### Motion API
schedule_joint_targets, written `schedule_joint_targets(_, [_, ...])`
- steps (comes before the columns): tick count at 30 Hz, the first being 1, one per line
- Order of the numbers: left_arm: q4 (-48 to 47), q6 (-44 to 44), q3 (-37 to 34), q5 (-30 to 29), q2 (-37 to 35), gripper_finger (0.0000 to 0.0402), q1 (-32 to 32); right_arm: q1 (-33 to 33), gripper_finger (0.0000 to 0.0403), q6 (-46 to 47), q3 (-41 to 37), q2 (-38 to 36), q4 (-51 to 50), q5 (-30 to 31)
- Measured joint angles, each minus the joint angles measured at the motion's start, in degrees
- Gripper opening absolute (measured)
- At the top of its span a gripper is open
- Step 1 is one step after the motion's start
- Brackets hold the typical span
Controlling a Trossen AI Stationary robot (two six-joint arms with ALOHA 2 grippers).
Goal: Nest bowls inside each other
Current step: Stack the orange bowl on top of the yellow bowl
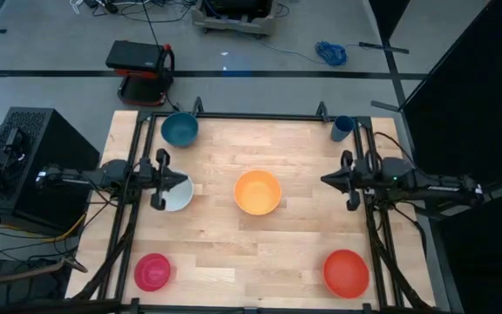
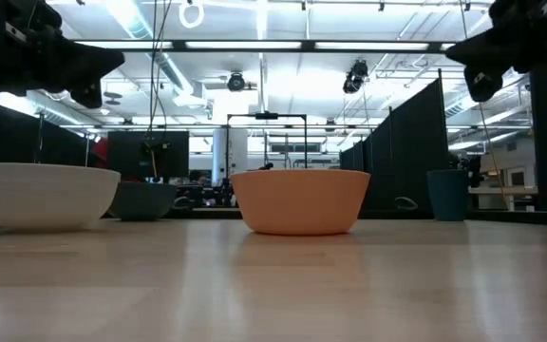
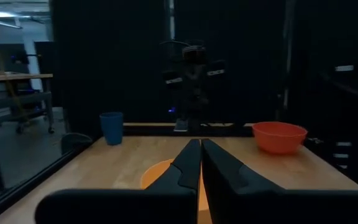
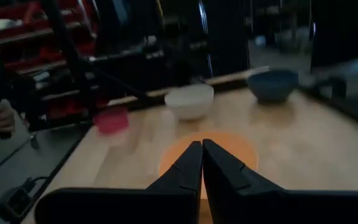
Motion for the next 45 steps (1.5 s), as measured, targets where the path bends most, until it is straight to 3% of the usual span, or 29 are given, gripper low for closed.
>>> schedule_joint_targets(10, [0.0, 0.2, 0.0, -3.2, 0.0, 0.0001, 0.0, 5.3, 0.0, 7.6, 11.0, 11.8, -18.1, 9.1])
schedule_joint_targets(15, [0.0, 0.2, 0.0, -3.2, 0.0, 0.0002, 0.0, 13.1, 0.0, 8.2, 12.6, 14.0, -23.5, 2.4])
schedule_joint_targets(24, [-0.4, 0.1, 0.0, -3.2, 0.0, 0.0001, 0.0, 27.5, 0.0, 26.8, 12.6, 18.0, -30.1, 2.4])
schedule_joint_targets(39, [-0.4, -1.6, 0.0, -3.2, 0.0, 0.0002, 0.0, 36.3, 0.0, 37.0, 22.9, 34.3, -43.2, -2.8])
schedule_joint_targets(45, [-0.4, -1.6, 0.0, -3.2, 0.0, 0.0001, 0.0, 37.2, 0.0, 41.2, 24.7, 39.4, -42.2, -9.5])
